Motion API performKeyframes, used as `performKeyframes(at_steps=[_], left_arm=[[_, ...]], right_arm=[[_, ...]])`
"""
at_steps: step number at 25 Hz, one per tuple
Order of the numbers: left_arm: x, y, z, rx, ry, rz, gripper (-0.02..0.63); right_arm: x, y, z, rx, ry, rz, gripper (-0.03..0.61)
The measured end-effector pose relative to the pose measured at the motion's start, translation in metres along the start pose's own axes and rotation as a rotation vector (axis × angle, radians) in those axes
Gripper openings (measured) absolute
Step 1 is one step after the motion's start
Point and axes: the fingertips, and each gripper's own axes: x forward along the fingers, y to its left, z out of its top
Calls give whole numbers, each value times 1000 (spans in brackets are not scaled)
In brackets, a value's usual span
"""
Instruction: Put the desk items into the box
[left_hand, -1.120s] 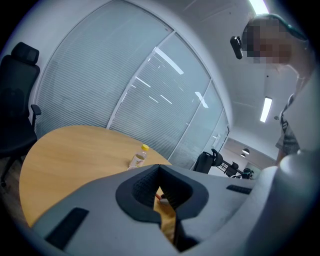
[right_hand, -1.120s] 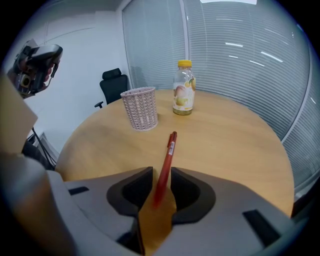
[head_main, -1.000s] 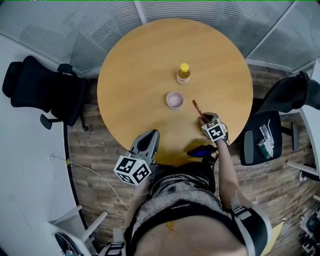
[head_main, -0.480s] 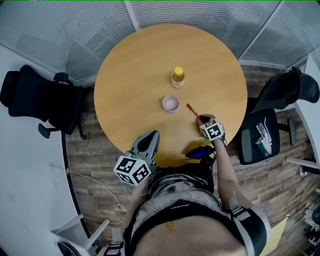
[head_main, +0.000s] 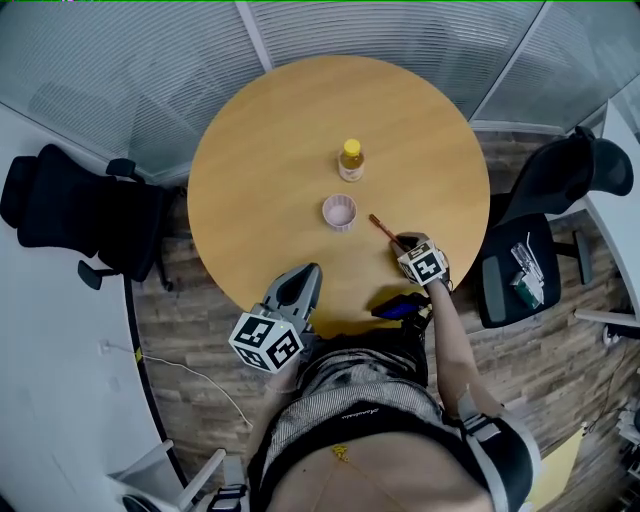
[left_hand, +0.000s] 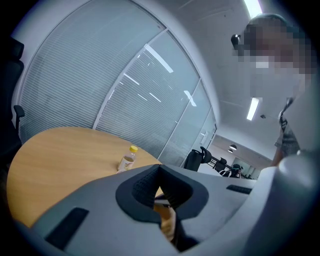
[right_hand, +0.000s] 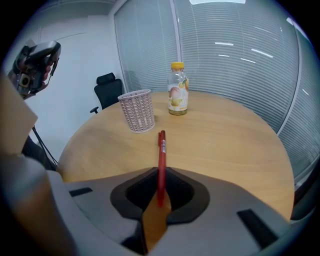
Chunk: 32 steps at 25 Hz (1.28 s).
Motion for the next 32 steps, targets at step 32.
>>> performKeyframes(at_steps=[32], left_arm=[[2, -6, 3, 18, 3, -65, 3]], right_arm=[[-115, 31, 118, -165, -263, -74, 61]])
